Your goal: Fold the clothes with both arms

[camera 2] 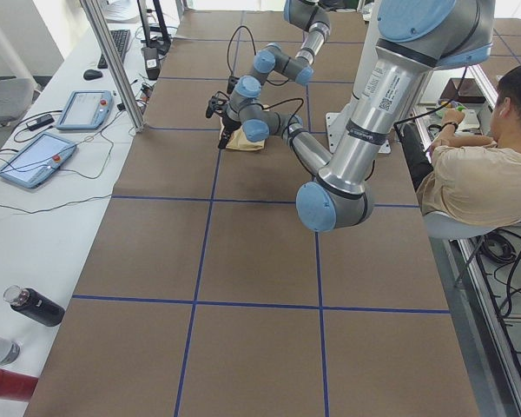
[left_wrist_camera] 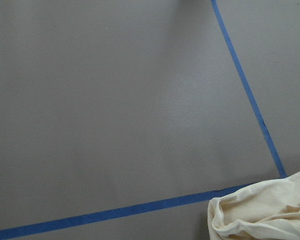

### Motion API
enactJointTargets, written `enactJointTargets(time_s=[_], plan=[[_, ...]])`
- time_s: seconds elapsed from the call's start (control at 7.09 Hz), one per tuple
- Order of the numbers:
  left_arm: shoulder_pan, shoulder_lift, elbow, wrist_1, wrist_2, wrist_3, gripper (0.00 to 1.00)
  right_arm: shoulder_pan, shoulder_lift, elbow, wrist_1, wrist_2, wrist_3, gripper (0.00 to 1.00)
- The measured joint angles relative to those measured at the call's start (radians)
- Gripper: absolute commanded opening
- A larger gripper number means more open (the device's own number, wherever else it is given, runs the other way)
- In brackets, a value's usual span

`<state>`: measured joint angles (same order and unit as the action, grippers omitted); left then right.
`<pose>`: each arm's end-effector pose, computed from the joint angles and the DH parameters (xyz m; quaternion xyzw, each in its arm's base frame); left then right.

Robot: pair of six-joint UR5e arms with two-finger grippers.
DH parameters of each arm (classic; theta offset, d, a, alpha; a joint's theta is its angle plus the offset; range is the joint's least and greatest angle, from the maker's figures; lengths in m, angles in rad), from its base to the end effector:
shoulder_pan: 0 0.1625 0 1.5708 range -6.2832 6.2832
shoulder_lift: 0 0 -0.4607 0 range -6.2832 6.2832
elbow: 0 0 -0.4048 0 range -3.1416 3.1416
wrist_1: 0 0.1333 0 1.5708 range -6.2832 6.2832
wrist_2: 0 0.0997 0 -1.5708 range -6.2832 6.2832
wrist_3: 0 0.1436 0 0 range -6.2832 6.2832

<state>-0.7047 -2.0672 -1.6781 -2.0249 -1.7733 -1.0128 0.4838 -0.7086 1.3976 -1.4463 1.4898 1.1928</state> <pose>0.4840 -0.5487 0.3200 0.2259 0.4567 -0.0121 0.8604 -0.6715 -0.5166 0.2308 0.1989 -0.3436 0.0645 0.9155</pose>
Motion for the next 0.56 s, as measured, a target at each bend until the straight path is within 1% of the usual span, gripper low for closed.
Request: enactJointTargets(time_s=[0.14,0.28,0.42,0.56], plan=[[0.000,0.000,0.000,0.000,0.000,-0.002,1.00,0.027,0.001,-0.015,0.009,0.000,-0.068,0.55],[0.001,0.000,0.000,0.000,0.000,-0.002,1.00,0.049,0.003,-0.053,0.054,0.001,-0.119,1.00],[0.001,0.000,0.000,0.001,0.000,-0.003,1.00,0.065,0.006,-0.107,0.134,0.004,-0.140,1.00],[0.001,0.000,0.000,0.000,0.000,-0.003,1.00,0.084,0.012,-0.146,0.196,0.028,-0.143,1.00]])
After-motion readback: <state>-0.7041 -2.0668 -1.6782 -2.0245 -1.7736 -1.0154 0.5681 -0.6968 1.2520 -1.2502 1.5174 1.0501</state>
